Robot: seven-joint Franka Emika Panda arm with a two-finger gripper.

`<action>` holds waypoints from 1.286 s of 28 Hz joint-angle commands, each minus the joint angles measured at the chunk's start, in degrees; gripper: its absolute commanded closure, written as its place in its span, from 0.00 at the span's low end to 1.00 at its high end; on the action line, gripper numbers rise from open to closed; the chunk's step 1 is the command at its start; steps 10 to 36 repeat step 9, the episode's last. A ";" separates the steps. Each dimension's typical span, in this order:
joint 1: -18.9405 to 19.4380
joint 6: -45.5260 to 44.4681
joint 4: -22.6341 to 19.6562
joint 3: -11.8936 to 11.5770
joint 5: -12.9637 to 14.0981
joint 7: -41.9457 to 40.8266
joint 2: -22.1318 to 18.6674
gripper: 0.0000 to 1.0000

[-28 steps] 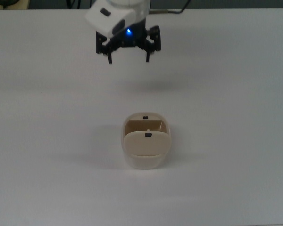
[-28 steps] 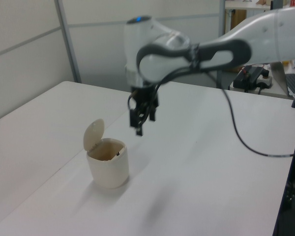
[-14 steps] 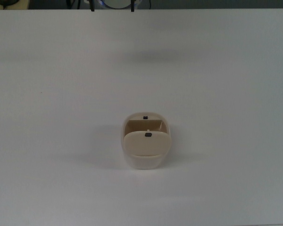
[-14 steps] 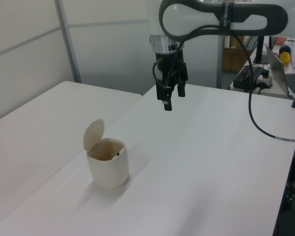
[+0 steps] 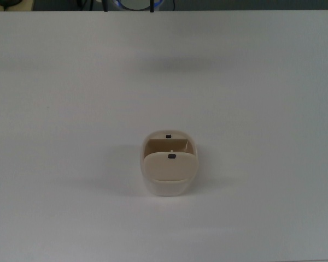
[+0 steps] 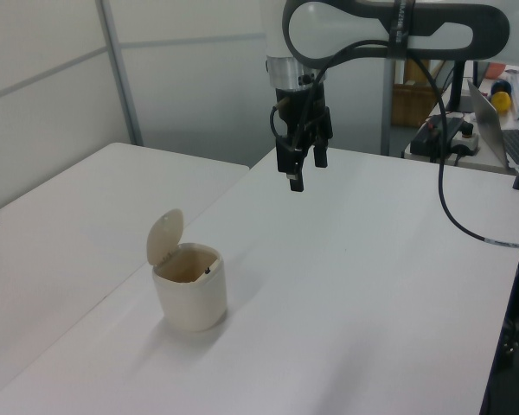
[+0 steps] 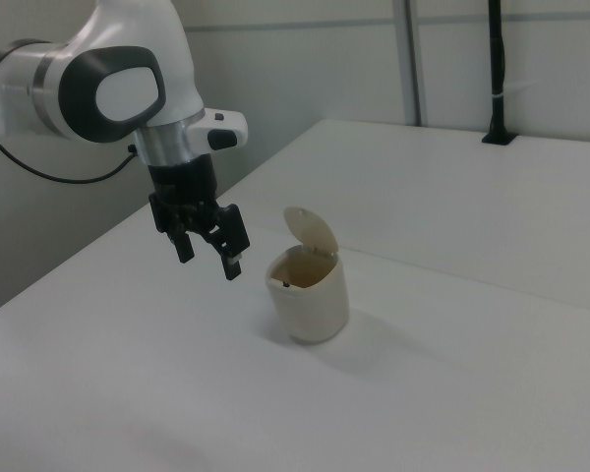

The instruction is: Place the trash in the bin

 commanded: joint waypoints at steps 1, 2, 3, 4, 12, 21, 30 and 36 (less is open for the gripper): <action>0.26 -1.19 0.53 -0.70 0.66 0.66 -0.32 0.00; 0.09 -1.10 0.53 -0.70 0.66 0.49 -0.32 0.00; 0.08 -1.01 0.53 -0.70 0.66 0.40 -0.32 0.00; 0.08 -0.84 0.53 -0.70 0.66 0.40 -0.24 0.00; -0.09 2.41 0.53 -0.70 0.57 0.31 -0.15 0.00; -0.09 2.41 0.53 -0.70 0.57 0.31 -0.15 0.00; -0.09 2.41 0.53 -0.70 0.57 0.31 -0.15 0.00; -0.09 2.41 0.53 -0.70 0.57 0.31 -0.15 0.00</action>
